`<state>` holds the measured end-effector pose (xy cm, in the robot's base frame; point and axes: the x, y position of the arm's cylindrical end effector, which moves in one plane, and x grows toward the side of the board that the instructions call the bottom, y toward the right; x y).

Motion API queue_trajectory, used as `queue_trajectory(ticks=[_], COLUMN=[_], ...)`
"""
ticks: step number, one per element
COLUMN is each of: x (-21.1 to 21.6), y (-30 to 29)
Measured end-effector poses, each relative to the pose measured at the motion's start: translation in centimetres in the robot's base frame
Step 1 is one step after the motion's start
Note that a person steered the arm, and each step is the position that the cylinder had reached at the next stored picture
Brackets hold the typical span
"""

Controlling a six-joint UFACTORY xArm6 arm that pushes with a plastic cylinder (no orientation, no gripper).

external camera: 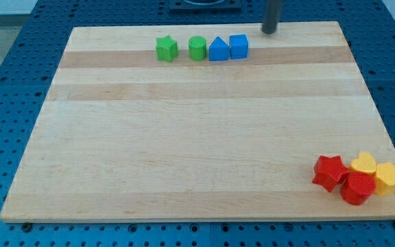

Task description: Keep blue cube above red star

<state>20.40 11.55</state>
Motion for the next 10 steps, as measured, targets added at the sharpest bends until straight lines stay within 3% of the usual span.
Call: queue_trajectory(ticks=[1, 3, 6, 10], x=[-0.1, 5.8, 10.8, 20.5], y=[-4.4, -4.5, -4.6, -7.8])
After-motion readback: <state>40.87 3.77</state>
